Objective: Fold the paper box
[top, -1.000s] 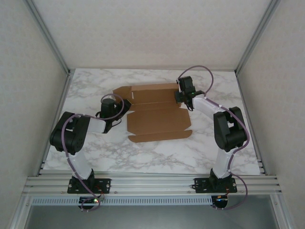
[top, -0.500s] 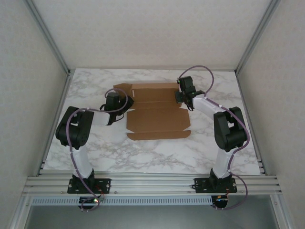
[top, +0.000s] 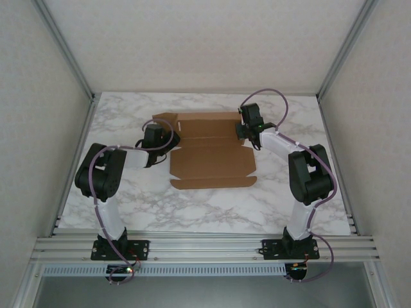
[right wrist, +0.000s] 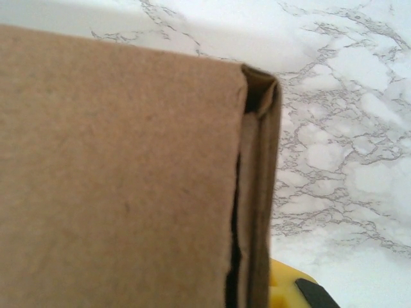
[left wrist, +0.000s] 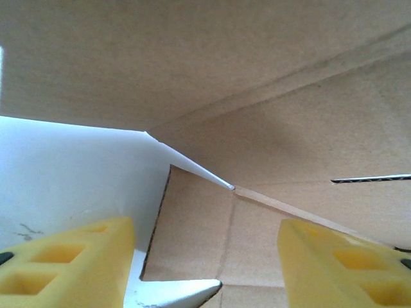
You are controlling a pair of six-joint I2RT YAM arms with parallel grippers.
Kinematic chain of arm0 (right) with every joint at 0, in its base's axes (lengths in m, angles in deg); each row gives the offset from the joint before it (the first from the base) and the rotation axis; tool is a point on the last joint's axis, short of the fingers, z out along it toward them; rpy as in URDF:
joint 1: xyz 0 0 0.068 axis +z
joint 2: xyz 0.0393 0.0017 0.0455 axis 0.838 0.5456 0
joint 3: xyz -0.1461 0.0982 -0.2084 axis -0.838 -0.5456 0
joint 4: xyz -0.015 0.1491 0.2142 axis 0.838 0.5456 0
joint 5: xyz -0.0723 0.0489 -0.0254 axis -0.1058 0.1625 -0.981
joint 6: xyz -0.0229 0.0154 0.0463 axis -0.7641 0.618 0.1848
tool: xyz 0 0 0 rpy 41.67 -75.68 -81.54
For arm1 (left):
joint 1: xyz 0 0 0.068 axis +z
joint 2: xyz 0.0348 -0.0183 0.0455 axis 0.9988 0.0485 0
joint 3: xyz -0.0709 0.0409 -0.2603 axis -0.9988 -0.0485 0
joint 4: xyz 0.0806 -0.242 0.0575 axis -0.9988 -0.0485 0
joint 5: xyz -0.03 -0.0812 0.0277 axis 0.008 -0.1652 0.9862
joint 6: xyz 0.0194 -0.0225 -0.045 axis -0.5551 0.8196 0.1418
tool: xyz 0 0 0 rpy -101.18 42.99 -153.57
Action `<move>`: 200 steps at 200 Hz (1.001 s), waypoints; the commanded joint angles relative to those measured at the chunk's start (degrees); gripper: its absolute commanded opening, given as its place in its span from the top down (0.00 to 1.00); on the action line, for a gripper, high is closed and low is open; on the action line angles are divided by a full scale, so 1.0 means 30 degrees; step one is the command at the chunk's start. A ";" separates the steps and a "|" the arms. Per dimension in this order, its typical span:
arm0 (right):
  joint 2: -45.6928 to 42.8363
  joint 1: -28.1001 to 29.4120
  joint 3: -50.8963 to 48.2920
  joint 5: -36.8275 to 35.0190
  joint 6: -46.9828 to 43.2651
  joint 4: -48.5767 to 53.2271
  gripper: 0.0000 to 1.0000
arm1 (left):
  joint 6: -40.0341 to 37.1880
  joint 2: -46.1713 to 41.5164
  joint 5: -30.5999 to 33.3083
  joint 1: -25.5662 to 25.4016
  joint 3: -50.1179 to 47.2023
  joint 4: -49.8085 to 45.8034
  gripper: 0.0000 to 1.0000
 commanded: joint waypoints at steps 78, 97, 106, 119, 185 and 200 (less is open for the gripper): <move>-0.0508 0.0321 -0.0303 0.0105 0.0126 0.0982 0.97 | -0.0597 -0.0139 -0.2341 -0.0826 0.1287 0.1049 0.44; -0.0536 0.0341 -0.0336 0.0090 0.0126 0.1006 0.97 | -0.0578 0.0030 -0.2631 -0.0954 0.1477 0.1063 0.44; -0.0535 0.0348 -0.0348 0.0105 0.0108 0.1040 0.97 | -0.0549 0.0227 -0.2808 -0.1005 0.1632 0.1024 0.44; -0.0554 0.0326 -0.0354 0.0075 0.0057 0.1067 0.97 | -0.0494 0.0302 -0.2841 -0.1046 0.1701 0.1113 0.45; -0.0516 0.0349 -0.0323 0.0045 -0.0046 0.1121 0.97 | -0.0385 0.1043 -0.3419 -0.1235 0.2199 0.1062 0.45; -0.0495 0.0332 -0.0292 0.0043 -0.0021 0.1128 0.97 | -0.0229 0.1415 -0.3698 -0.1346 0.2250 0.1239 0.45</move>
